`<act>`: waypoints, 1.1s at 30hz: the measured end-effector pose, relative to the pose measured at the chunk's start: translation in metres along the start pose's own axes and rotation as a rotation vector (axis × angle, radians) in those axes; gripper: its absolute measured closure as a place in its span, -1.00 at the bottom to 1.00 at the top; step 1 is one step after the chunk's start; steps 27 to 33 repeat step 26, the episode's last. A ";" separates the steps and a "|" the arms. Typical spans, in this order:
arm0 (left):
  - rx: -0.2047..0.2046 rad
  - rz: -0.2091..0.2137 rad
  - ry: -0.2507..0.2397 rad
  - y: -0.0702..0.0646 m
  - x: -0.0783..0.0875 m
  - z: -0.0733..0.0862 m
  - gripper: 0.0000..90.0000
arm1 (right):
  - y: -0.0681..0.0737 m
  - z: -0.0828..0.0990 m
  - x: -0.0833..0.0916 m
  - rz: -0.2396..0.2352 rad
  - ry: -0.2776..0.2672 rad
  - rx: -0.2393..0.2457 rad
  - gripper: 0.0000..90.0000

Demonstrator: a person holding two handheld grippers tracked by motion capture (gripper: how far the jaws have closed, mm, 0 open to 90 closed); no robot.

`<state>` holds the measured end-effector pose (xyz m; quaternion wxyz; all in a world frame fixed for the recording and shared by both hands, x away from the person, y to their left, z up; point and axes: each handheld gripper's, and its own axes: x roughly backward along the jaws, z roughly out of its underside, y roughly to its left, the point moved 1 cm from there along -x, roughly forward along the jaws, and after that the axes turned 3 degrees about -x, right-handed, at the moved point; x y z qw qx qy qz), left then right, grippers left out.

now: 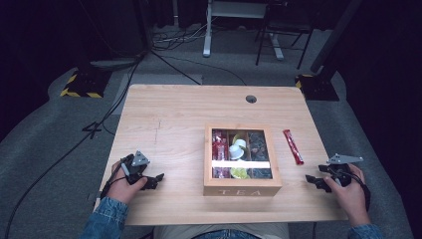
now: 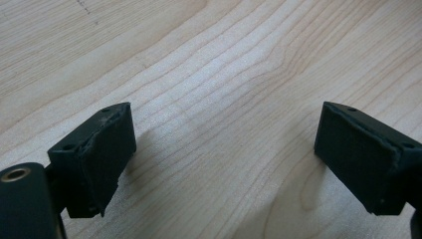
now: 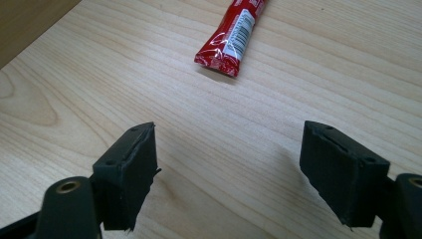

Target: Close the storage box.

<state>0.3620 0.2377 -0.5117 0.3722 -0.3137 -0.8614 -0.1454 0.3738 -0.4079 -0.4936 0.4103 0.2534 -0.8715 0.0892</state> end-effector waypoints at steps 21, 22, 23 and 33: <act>0.004 -0.007 0.001 -0.001 -0.001 -0.001 -0.80 | 0.006 0.008 -0.017 0.036 -0.092 -0.011 -0.95; 0.005 -0.008 0.001 -0.001 -0.001 -0.001 -0.80 | 0.006 0.008 -0.017 0.036 -0.092 -0.010 -0.95; 0.005 -0.008 0.001 -0.001 -0.001 -0.001 -0.80 | 0.006 0.008 -0.017 0.036 -0.091 -0.010 -0.95; 0.005 -0.008 0.001 -0.001 -0.001 -0.001 -0.81 | 0.006 0.008 -0.017 0.036 -0.092 -0.010 -0.95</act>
